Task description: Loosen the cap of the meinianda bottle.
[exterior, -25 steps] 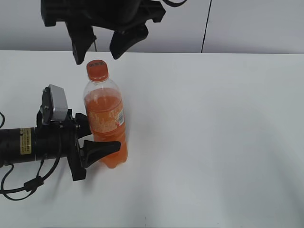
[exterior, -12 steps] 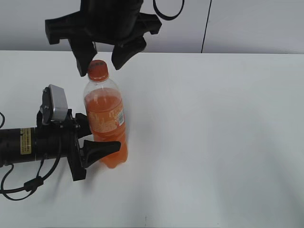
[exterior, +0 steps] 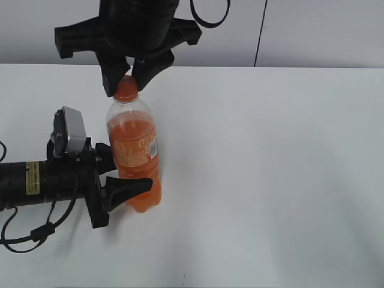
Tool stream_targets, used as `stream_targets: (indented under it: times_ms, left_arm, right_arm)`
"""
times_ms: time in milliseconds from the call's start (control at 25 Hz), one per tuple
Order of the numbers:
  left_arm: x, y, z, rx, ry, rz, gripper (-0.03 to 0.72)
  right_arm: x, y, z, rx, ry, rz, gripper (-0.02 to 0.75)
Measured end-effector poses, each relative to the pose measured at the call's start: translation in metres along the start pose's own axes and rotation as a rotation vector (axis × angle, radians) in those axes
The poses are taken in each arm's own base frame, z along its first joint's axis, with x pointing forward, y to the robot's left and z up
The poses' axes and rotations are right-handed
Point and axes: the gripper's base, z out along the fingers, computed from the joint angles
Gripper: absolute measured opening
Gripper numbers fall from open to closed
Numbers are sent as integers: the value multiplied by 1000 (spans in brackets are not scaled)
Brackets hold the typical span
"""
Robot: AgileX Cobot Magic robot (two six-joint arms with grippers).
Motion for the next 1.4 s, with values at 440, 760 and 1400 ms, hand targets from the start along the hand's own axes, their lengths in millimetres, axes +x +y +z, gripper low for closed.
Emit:
stream_targets:
  times_ms: [440, 760, 1400]
  left_arm:
    - [0, 0, 0, 3, 1, 1, 402]
    - [0, 0, 0, 5, 1, 6, 402]
    - [0, 0, 0, 5, 4, 6, 402]
  right_arm:
    - [0, 1, 0, -16, 0, -435, 280]
    - [1, 2, 0, -19, -1, -1041, 278]
    - [0, 1, -2, -12, -8, -1298, 357]
